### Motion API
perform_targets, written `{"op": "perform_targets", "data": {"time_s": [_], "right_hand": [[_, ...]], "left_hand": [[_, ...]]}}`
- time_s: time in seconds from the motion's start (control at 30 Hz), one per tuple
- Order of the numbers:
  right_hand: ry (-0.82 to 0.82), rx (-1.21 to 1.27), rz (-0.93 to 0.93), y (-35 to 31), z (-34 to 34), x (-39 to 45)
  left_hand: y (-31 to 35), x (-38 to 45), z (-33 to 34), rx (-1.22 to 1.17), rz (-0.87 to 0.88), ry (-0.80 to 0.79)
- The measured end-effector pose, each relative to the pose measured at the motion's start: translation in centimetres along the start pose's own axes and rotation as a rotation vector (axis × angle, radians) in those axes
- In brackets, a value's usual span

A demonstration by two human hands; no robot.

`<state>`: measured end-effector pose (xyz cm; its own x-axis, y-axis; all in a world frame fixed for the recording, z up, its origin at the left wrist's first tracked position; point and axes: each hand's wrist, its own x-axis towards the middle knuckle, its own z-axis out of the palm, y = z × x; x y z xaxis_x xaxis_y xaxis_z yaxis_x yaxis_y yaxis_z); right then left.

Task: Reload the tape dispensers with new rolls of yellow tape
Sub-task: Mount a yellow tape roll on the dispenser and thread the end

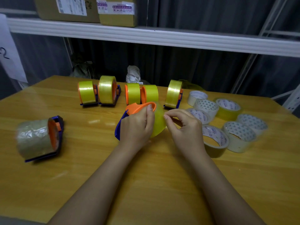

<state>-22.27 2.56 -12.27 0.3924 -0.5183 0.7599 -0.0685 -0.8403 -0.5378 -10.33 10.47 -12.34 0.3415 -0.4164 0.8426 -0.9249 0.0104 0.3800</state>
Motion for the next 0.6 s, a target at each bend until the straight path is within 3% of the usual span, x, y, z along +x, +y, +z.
{"op": "perform_targets", "data": {"time_s": [0.27, 0.47, 0.6], "right_hand": [[-0.054, -0.065, 0.04, 0.16, 0.71, -0.25], [-0.059, 0.231, 0.26, -0.21, -0.04, -0.08], [-0.029, 0.174, 0.136, -0.4, 0.03, -0.24]], "left_hand": [[0.17, -0.15, 0.03, 0.066, 0.009, -0.041], [-0.14, -0.14, -0.13, 0.057, -0.016, -0.028], [-0.31, -0.19, -0.06, 0.013, -0.07, -0.031]]}}
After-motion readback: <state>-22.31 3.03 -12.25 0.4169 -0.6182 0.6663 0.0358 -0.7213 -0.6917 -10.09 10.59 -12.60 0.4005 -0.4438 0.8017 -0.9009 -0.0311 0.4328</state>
